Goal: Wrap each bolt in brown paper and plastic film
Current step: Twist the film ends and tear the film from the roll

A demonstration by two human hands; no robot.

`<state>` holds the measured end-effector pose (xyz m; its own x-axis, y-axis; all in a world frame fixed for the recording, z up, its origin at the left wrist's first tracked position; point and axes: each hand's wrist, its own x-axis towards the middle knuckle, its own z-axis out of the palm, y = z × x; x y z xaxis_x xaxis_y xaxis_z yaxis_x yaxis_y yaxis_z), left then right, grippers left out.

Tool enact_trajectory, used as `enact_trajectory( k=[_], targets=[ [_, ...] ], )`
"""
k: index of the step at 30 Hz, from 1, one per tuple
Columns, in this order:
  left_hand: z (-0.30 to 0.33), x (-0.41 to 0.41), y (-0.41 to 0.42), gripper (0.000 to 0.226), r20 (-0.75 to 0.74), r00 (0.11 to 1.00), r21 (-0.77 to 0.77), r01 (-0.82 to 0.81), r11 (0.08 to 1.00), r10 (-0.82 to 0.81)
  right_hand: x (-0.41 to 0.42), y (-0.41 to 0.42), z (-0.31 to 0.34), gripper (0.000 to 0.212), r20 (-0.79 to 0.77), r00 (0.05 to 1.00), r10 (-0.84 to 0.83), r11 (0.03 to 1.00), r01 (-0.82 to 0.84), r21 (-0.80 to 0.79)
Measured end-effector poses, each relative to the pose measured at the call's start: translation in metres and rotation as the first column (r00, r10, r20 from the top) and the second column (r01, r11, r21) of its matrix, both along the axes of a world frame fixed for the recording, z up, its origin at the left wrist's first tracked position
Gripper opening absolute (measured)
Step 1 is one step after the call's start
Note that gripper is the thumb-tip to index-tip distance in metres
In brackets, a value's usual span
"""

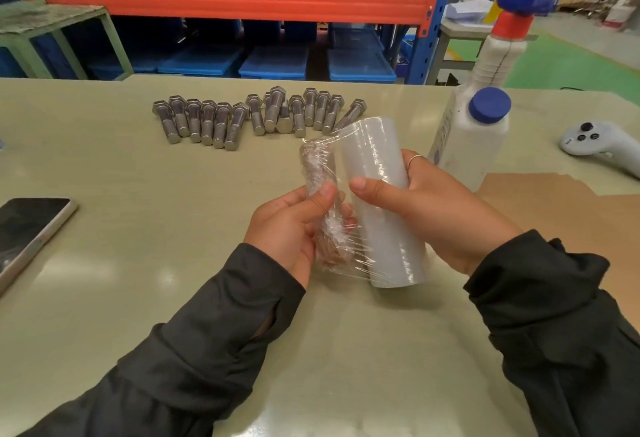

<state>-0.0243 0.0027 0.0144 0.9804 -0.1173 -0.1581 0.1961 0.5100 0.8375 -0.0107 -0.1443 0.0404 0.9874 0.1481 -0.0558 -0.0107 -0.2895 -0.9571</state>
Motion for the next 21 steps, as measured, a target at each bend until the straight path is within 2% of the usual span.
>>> enact_trajectory(
  k=[3, 5, 8, 10, 14, 16, 17, 19, 21],
  targets=[
    [0.003, 0.000, 0.002, 0.024, 0.026, 0.999, 0.025, -0.023, 0.999, 0.022, 0.001, -0.002, 0.001, 0.057, 0.009, 1.000, -0.009, 1.000, 0.009, -0.016],
    [0.005, 0.000, 0.004, 0.023, 0.049, 0.998, 0.051, -0.047, 0.998, 0.044, 0.003, -0.003, 0.001, 0.080, 0.038, 0.997, -0.068, 0.996, 0.070, -0.057],
    [0.006, 0.001, 0.006, 0.026, 0.062, 0.995, 0.062, -0.078, 0.995, 0.074, 0.005, -0.003, 0.000, 0.112, 0.172, 0.971, -0.169, 0.963, 0.200, -0.182],
    [0.006, 0.001, 0.006, 0.026, 0.052, 0.995, 0.060, -0.090, 0.994, 0.087, 0.004, -0.002, -0.002, 0.116, 0.227, 0.955, -0.192, 0.951, 0.238, -0.198],
    [0.006, -0.001, 0.000, 0.011, 0.036, 0.996, 0.051, -0.081, 0.995, 0.079, 0.002, 0.000, -0.006, 0.115, 0.217, 0.962, -0.169, 0.959, 0.211, -0.191],
    [0.006, -0.001, -0.003, 0.021, 0.062, 0.993, 0.143, -0.112, 0.983, 0.104, 0.001, 0.001, -0.008, 0.115, 0.248, 0.954, -0.168, 0.953, 0.221, -0.207],
    [0.005, -0.001, -0.004, 0.028, 0.096, 0.986, 0.244, -0.154, 0.958, 0.134, 0.000, 0.003, -0.010, 0.115, 0.277, 0.946, -0.168, 0.946, 0.233, -0.224],
    [0.002, -0.001, -0.006, 0.029, 0.201, 0.958, 0.447, -0.275, 0.851, 0.204, -0.001, 0.010, -0.013, 0.115, 0.341, 0.926, -0.162, 0.925, 0.263, -0.274],
    [-0.001, -0.003, -0.007, 0.019, 0.290, 0.919, 0.538, -0.386, 0.749, 0.266, -0.003, 0.017, -0.015, 0.114, 0.387, 0.908, -0.159, 0.903, 0.293, -0.315]
  ],
)
